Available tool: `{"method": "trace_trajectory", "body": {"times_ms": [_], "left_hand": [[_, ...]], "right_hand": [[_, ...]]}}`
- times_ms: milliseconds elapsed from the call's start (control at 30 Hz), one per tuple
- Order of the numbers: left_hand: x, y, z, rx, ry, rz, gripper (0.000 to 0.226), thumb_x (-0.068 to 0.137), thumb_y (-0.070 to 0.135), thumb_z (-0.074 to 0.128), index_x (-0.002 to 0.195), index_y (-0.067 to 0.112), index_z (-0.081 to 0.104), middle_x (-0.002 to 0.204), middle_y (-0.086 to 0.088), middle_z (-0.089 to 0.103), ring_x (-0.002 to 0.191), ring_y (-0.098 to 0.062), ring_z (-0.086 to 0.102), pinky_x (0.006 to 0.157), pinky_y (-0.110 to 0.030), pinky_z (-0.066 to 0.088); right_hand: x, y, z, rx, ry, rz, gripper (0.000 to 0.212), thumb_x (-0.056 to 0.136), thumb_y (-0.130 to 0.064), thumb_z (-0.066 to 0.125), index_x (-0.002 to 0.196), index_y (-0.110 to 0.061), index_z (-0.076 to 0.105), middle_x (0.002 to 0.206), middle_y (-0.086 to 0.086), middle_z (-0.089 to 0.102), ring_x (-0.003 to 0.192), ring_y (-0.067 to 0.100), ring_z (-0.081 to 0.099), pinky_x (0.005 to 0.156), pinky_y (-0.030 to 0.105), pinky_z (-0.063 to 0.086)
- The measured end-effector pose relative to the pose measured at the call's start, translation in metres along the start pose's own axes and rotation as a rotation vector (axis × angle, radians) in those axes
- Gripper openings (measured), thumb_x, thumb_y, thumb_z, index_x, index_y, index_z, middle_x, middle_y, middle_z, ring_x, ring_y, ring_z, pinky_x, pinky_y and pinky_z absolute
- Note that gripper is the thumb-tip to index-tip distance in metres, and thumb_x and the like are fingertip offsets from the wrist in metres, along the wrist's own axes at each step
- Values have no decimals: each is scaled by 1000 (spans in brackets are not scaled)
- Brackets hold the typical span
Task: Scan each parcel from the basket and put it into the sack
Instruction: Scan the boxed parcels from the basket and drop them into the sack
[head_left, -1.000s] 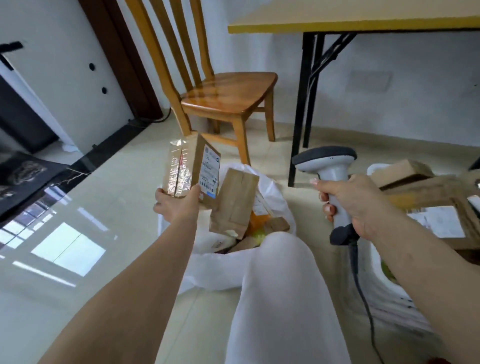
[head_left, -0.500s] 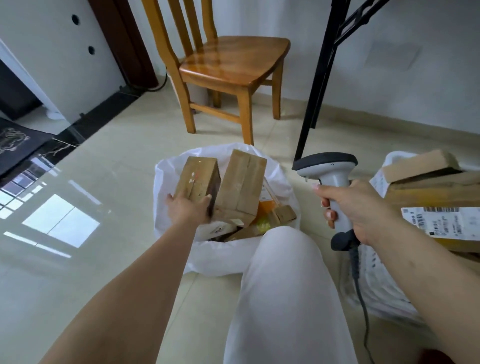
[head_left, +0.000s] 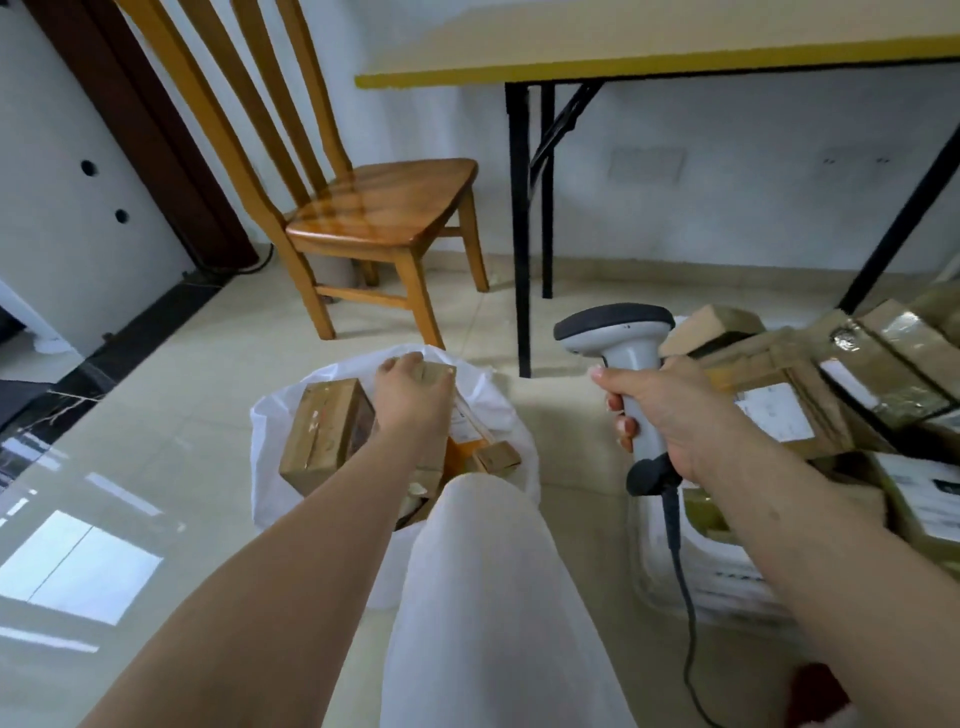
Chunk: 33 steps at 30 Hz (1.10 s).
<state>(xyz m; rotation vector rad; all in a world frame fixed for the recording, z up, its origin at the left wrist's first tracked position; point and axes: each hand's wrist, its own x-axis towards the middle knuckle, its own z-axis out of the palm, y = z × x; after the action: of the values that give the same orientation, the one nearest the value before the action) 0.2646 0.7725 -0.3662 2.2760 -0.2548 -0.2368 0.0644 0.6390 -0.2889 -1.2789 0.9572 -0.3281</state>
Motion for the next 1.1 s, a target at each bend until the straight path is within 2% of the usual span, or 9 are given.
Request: {"method": "trace_trajectory", "body": {"times_ms": [167, 267, 467, 600, 733, 833, 933, 1033, 1100], "left_hand": [[-50, 96, 56, -23, -151, 264, 52, 93, 34, 63, 140, 17, 50, 150, -6, 35, 135, -25, 41, 109, -32, 36], [-94, 162, 101, 15, -238, 428, 53, 90, 36, 65, 138, 17, 52, 147, -8, 37, 134, -25, 42, 110, -36, 38], [-189, 259, 186, 75, -466, 748, 50, 88, 30, 67, 134, 14, 55, 143, -11, 43, 135, -22, 39, 109, -23, 26], [-247, 299, 235, 150, -598, 924, 54, 87, 32, 68, 136, 15, 53, 142, -9, 43, 132, -23, 42, 108, -28, 32], [-282, 330, 276, 198, -680, 1036, 58, 85, 38, 70, 138, 21, 51, 141, -6, 45, 130, -21, 45, 107, -31, 35], [-301, 354, 308, 192, -727, 1043, 62, 86, 37, 70, 141, 19, 47, 142, -6, 44, 131, -21, 43, 106, -32, 35], [-314, 377, 341, 141, -772, 974, 64, 87, 38, 69, 141, 15, 44, 135, -3, 50, 126, -21, 47, 103, -36, 43], [-319, 398, 377, 49, -846, 752, 60, 88, 43, 67, 136, 14, 44, 113, 3, 54, 109, -20, 55, 88, -34, 50], [-322, 412, 399, -37, -896, 555, 65, 87, 51, 65, 136, 13, 44, 108, 3, 55, 104, -21, 57, 88, -36, 52]], "right_hand": [[-24, -10, -70, 143, 82, -27, 23, 89, -16, 71, 78, -10, 51, 57, 3, 47, 37, 11, 40, 38, 19, 37], [-40, -11, -123, 227, 172, -42, 21, 89, -15, 70, 82, -9, 51, 60, 5, 46, 37, 11, 39, 41, 20, 35], [-65, 2, -231, 395, 348, -29, 21, 92, -16, 66, 81, -10, 50, 58, 3, 45, 41, 12, 38, 42, 22, 36], [-79, 22, -305, 537, 506, -37, 22, 93, -12, 63, 80, -10, 45, 60, 6, 43, 40, 13, 38, 41, 22, 37], [-80, 41, -361, 698, 580, -29, 27, 95, -13, 60, 72, -11, 47, 56, 2, 41, 35, 10, 36, 37, 19, 34], [-73, 47, -397, 764, 663, -51, 23, 95, -10, 59, 73, -8, 51, 56, 3, 42, 37, 13, 37, 38, 21, 35], [-63, 48, -433, 776, 703, -69, 31, 93, -7, 58, 65, -10, 45, 56, 6, 40, 36, 13, 37, 41, 22, 34], [-49, 36, -473, 740, 741, -105, 23, 91, -6, 63, 71, -7, 50, 60, 8, 50, 41, 13, 41, 46, 26, 38], [-36, 21, -501, 691, 752, -133, 10, 90, -8, 65, 88, -4, 56, 65, 7, 57, 40, 10, 43, 44, 26, 41]]}}
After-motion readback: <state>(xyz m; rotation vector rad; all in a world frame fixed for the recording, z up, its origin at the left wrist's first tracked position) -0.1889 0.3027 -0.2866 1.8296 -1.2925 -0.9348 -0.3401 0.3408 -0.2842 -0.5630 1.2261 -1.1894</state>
